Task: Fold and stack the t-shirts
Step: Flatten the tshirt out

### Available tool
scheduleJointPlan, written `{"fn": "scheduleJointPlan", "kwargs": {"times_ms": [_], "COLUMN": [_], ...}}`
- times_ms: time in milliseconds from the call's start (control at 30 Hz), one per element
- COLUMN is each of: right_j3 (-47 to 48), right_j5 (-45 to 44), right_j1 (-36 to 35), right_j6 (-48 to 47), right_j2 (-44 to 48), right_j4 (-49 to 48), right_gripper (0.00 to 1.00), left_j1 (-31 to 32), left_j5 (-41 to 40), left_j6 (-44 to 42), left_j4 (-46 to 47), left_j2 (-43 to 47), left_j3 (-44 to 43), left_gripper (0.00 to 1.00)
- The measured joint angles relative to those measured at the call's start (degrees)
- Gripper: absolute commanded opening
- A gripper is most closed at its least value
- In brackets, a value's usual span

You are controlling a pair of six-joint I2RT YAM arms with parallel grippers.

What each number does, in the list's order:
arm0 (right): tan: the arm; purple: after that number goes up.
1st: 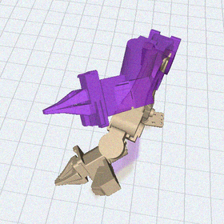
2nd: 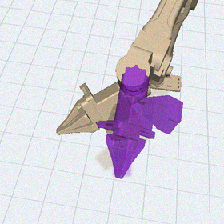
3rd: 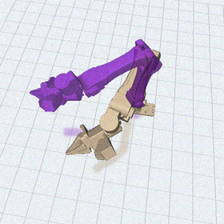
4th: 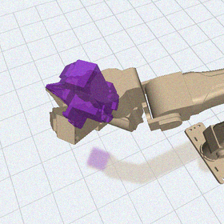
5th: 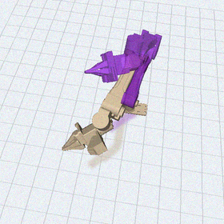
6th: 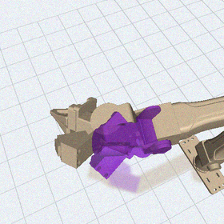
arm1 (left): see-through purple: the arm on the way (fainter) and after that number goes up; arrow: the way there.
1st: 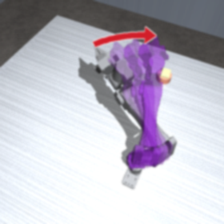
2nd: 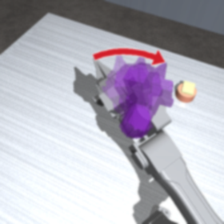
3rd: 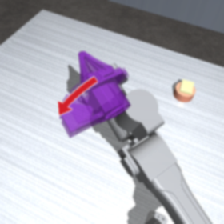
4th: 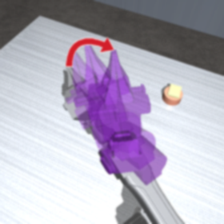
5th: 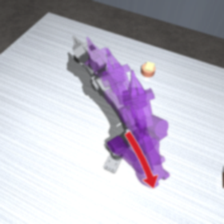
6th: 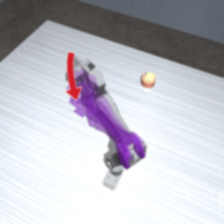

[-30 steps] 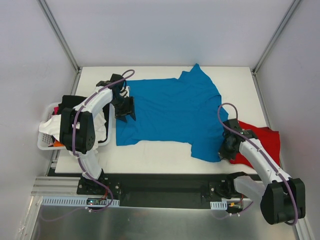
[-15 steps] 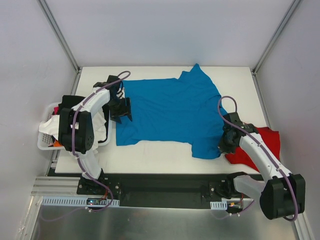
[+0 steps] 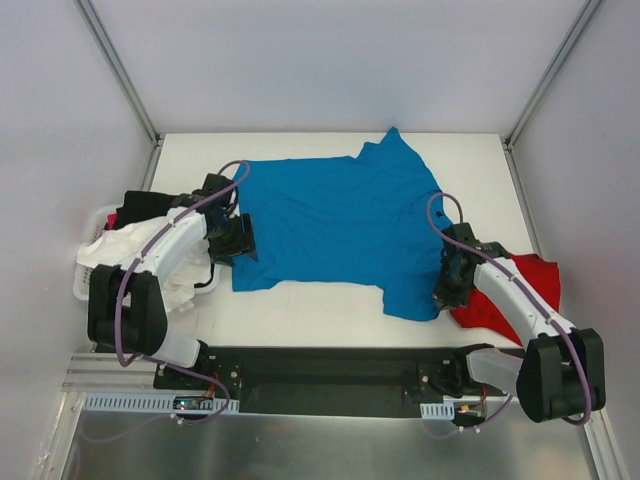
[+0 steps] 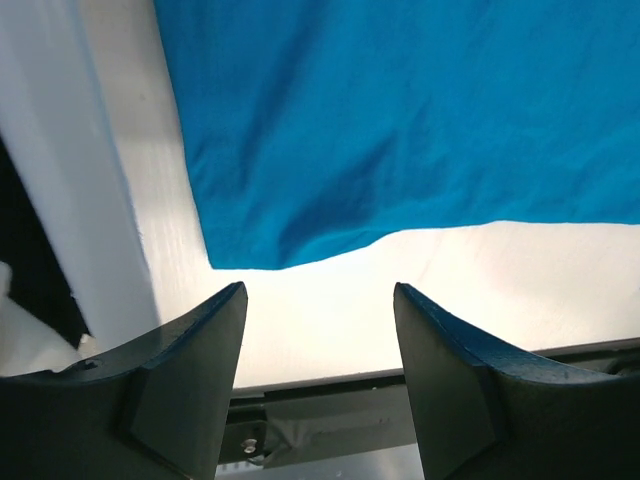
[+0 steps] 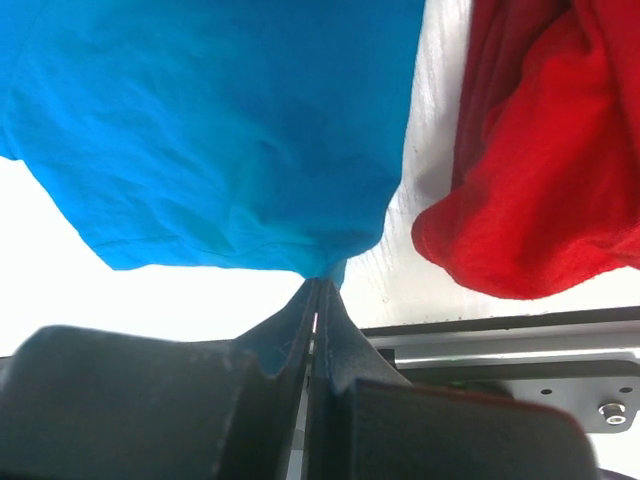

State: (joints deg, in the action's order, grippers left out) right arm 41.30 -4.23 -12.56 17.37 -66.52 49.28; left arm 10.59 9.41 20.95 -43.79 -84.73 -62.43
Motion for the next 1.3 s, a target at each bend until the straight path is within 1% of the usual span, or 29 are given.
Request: {"fn": "scheduleJointPlan", "kwargs": {"times_ms": [100, 333, 433, 500, 567, 700, 900, 1100, 1167, 1300], "right_j3": [0.9, 2.6, 2.9, 2.9, 2.9, 2.9, 2.9, 2.9, 2.9, 3.3], "right_j5": [0.5, 2.2, 3.7, 4.9, 5.6, 6.7, 7.3, 7.6, 7.6, 7.5], "right_j1": [0.0, 0.0, 0.0, 0.0, 0.0, 0.0, 0.0, 0.0, 0.0, 0.0], "right_j6": [-1.5, -4.5, -5.1, -5.4, -5.5, -5.5, -5.4, -5.4, -5.4, -5.4], "right_j2": [-0.1, -0.3, 0.1, 1.2, 3.2, 7.3, 11.7, 13.5, 13.5, 13.6], "right_j4": [0.1, 0.1, 0.3, 0.7, 0.9, 1.3, 2.4, 3.1, 3.3, 4.1], "right_gripper": [0.01, 0.01, 0.01, 0.01, 0.01, 0.01, 0.01, 0.01, 0.01, 0.01], "left_j1": [1.8, 5.6, 6.8, 8.3, 9.1, 10.3, 11.5, 12.4, 12.7, 13.1], "left_j5": [-1.1, -4.9, -6.9, -8.3, -9.8, -11.4, -14.8, -18.6, -19.8, -20.5], "left_j6": [2.1, 8.1, 10.2, 11.3, 12.1, 13.2, 14.3, 14.7, 14.7, 14.7], "left_j4": [1.7, 3.9, 4.3, 3.8, 3.3, 3.1, 1.9, -0.2, -1.6, -2.9], "left_j2": [2.9, 14.6, 19.0, 20.6, 19.9, 14.8, 10.4, 5.0, 2.2, -1.2], "left_j3": [3.8, 13.4, 17.4, 18.4, 18.4, 17.4, 15.7, 12.3, 10.2, 7.5], "left_gripper": [0.61, 0.61, 0.63, 0.64, 0.64, 0.64, 0.63, 0.64, 0.66, 0.67]}}
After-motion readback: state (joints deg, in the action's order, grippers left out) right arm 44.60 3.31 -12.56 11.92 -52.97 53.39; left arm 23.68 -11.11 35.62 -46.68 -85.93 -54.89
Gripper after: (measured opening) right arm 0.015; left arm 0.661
